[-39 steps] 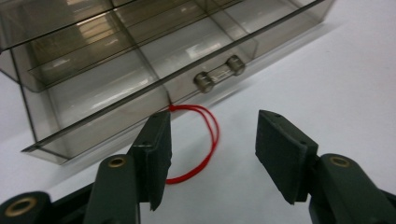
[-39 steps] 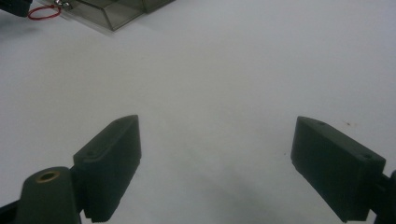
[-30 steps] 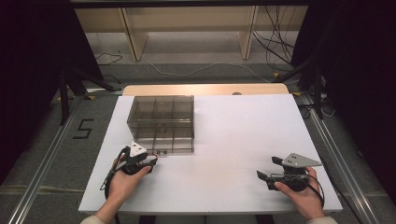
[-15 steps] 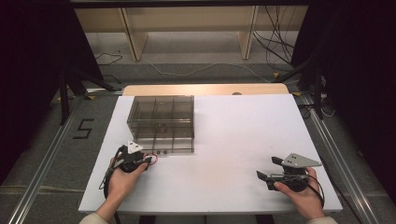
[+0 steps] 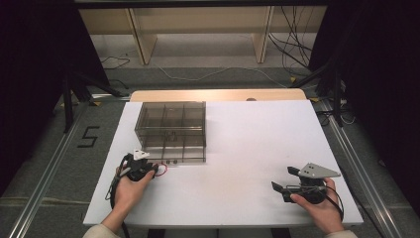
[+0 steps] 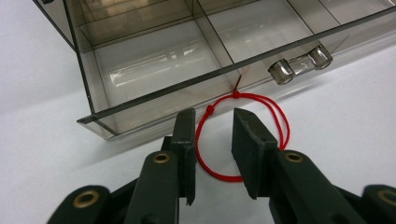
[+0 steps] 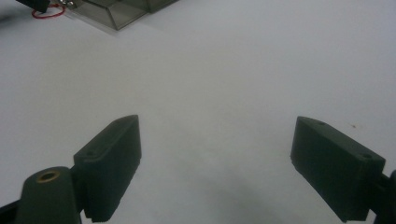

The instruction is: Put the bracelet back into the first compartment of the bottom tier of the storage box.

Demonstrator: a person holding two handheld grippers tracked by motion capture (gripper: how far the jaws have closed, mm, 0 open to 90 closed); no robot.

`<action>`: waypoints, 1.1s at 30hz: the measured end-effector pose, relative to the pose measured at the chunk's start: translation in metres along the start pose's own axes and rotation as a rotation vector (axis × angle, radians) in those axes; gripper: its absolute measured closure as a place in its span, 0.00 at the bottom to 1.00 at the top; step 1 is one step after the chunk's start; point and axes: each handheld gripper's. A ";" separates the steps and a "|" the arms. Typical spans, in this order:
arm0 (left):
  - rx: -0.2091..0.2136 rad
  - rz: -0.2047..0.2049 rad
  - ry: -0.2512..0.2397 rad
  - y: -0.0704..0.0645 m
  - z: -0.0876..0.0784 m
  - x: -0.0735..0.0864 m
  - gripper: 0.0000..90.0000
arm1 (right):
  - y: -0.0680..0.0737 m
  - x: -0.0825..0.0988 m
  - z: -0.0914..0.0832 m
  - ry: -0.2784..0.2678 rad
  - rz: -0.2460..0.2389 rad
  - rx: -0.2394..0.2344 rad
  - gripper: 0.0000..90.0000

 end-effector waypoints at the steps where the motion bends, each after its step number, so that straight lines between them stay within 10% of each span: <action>1: -0.001 -0.005 0.003 -0.001 0.000 -0.001 0.80 | 0.000 0.000 0.000 0.000 0.000 0.000 0.18; 14: 0.002 0.008 0.010 -0.003 0.001 -0.002 0.99 | 0.000 0.000 0.000 0.000 0.001 -0.001 0.19; 33: 0.013 0.061 -0.001 -0.004 -0.001 0.000 0.99 | 0.000 0.000 0.000 0.003 -0.001 -0.001 0.19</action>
Point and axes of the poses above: each handheld gripper's, and its own axes: z roughly forward along the jaws, x roughly out of its underside, y roughly to its left, and after that the axes turned 1 degree about z, right-handed
